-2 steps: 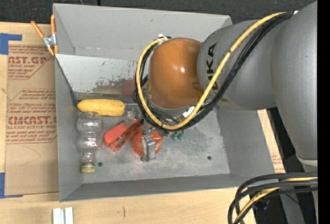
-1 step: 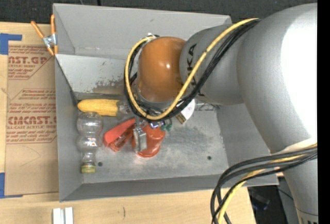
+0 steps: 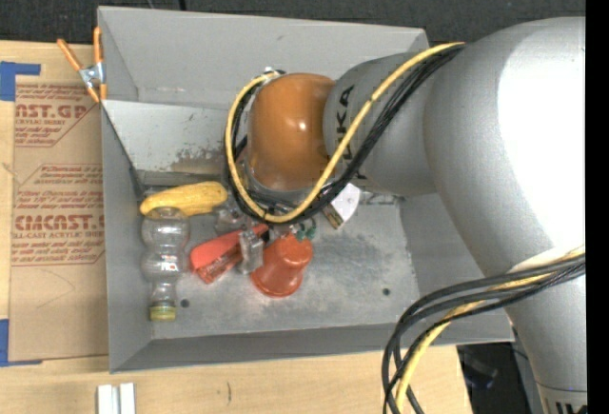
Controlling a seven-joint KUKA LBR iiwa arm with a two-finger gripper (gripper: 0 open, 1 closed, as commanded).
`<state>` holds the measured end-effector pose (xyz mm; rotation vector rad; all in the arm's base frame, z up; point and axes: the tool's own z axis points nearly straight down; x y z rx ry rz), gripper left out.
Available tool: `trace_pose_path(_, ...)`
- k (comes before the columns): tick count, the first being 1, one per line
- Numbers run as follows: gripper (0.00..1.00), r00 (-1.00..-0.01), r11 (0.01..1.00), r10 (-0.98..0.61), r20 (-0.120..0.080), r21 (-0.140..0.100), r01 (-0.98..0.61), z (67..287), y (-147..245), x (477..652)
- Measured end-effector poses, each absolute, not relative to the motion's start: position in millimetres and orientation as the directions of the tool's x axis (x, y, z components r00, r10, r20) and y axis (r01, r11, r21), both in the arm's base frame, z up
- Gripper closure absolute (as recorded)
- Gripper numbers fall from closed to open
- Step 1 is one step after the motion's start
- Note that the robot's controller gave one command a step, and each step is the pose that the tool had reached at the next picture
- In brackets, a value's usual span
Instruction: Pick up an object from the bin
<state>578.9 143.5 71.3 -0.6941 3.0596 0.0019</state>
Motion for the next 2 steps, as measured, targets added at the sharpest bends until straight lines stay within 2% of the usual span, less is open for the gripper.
trace_pose_path(2, 1.0, -0.902, 0.902, -0.431, -0.003, 0.001, -0.431, 74.2, 143.3, 578.0)
